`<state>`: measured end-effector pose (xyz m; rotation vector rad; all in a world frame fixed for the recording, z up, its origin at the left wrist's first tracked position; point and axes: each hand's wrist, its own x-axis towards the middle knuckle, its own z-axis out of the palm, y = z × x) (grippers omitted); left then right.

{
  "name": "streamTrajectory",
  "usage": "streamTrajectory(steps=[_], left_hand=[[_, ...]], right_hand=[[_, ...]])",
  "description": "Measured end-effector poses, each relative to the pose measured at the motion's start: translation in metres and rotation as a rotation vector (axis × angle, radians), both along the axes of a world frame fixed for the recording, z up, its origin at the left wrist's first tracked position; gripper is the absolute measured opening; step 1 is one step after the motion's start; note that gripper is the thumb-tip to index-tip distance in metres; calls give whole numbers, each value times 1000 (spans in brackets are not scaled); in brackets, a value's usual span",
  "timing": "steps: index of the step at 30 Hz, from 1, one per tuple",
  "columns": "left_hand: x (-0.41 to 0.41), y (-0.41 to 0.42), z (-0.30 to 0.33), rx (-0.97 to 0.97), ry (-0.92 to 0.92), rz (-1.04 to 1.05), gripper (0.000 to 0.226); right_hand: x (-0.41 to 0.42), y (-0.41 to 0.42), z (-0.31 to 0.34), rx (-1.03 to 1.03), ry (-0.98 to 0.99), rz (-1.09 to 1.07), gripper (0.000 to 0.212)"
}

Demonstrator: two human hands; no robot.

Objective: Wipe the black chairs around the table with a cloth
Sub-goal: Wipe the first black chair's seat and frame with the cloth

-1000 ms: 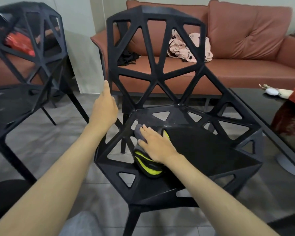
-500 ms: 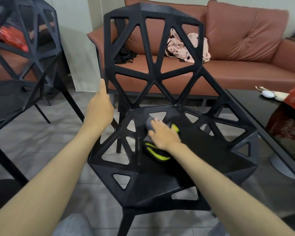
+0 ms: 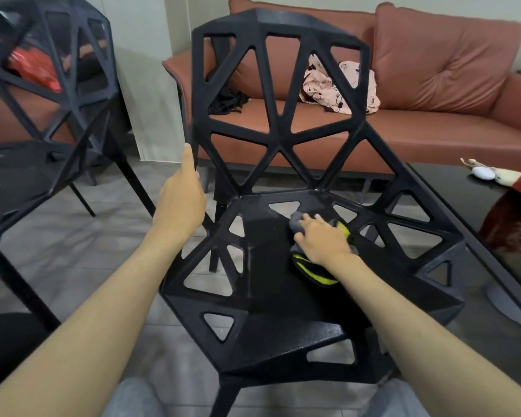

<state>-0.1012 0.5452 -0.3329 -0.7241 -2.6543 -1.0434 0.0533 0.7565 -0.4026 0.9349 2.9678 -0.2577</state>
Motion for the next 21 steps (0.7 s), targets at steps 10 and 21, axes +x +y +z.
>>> streamTrajectory(steps=[10,21], left_hand=[[1,-4,-2,23,-17,-34,58],[-6,-2,-7,28,-13,-36,56]], right_hand=[[-11,31,-11,-2,47,85,50],[-42,25,-25,65,63,212,56]])
